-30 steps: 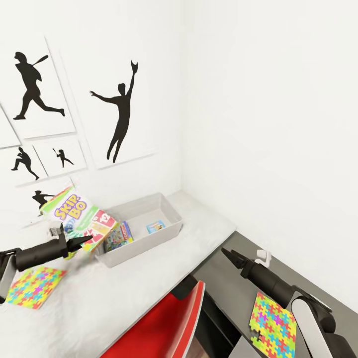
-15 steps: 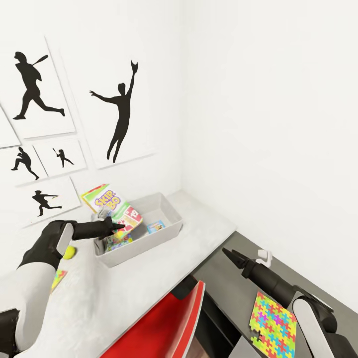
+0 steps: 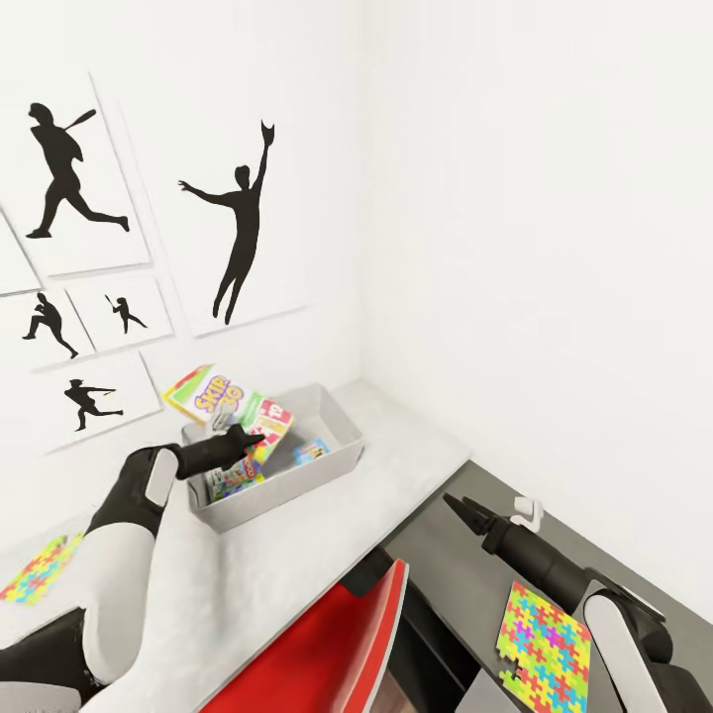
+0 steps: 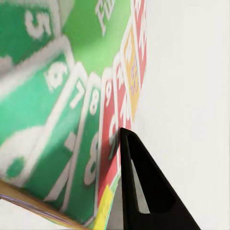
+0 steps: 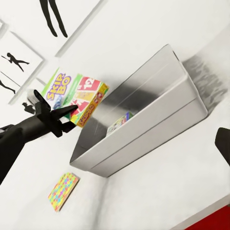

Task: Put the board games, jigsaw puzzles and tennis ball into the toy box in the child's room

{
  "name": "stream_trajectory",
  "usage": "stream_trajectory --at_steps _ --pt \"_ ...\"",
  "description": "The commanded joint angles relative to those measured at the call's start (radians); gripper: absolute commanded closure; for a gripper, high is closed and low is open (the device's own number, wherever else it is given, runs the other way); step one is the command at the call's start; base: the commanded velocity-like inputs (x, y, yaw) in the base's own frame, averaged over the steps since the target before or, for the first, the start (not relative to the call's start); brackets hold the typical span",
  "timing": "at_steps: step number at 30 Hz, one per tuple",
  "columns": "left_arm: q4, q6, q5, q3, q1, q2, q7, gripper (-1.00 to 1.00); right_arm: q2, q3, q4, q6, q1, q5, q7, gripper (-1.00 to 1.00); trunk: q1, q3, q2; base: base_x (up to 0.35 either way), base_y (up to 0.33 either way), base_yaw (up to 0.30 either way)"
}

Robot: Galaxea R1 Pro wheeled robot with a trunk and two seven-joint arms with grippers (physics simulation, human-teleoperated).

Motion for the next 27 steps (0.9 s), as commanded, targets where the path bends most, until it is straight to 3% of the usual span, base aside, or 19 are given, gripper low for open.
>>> stream_trajectory --at_steps 1,6,8,12,16,19,21,24,25,27 --pt "0.0 -0.006 0.002 0.023 -0.002 -0.011 0.014 1.0 0.0 -0.001 0.0 0.008 -0.001 -0.006 0.0 -1.0 0.001 -0.002 -0.002 0.0 0.0 0.0" --pt "-0.006 -0.039 0.016 0.063 -0.001 -0.055 0.049 1.0 0.0 -0.001 0.0 0.008 -0.001 -0.006 0.0 -1.0 0.001 -0.002 -0.002 0.0 0.0 0.0" --pt "-0.011 -0.103 0.044 0.08 -0.001 -0.08 0.057 1.0 0.0 -0.001 0.0 0.007 -0.001 -0.006 0.0 -1.0 0.001 -0.002 -0.002 0.0 0.0 0.0" --pt "-0.014 -0.203 0.081 0.092 -0.001 -0.102 0.079 1.0 0.001 -0.001 0.0 0.006 -0.001 -0.006 -0.001 -1.0 0.001 -0.002 -0.002 0.0 0.0 0.0" --pt "-0.017 -0.247 0.1 0.097 -0.001 -0.148 0.169 1.0 0.0 -0.001 0.0 0.004 -0.001 -0.005 -0.001 -1.0 0.001 -0.002 -0.002 0.0 0.0 0.0" --pt "-0.019 -0.333 0.113 0.098 -0.001 -0.187 0.271 1.0 0.0 -0.001 0.0 -0.003 -0.001 -0.005 0.0 -1.0 0.001 -0.002 -0.002 0.0 0.0 0.0" --pt "-0.017 -0.369 0.129 0.096 -0.001 -0.199 0.294 1.0 -0.001 -0.003 0.0 -0.005 0.0 -0.006 0.0 -1.0 0.001 -0.002 -0.002 0.0 0.0 0.0" --pt "-0.013 -0.399 0.193 0.094 -0.001 -0.213 0.314 1.0 -0.001 -0.025 0.0 -0.006 0.0 -0.009 0.001 -1.0 0.001 -0.002 -0.002 0.0 0.0 0.0" --pt "-0.012 -0.409 0.243 0.092 -0.001 -0.214 0.32 1.0 0.0 -0.04 0.0 -0.005 -0.001 -0.01 0.001 -1.0 0.001 -0.002 -0.002 0.0 0.0 0.0" --pt "-0.011 -0.415 0.282 0.09 -0.001 -0.214 0.325 1.0 0.0 -0.05 0.0 -0.005 -0.002 -0.012 0.002 -1.0 0.001 -0.002 -0.002 0.0 0.0 0.0"
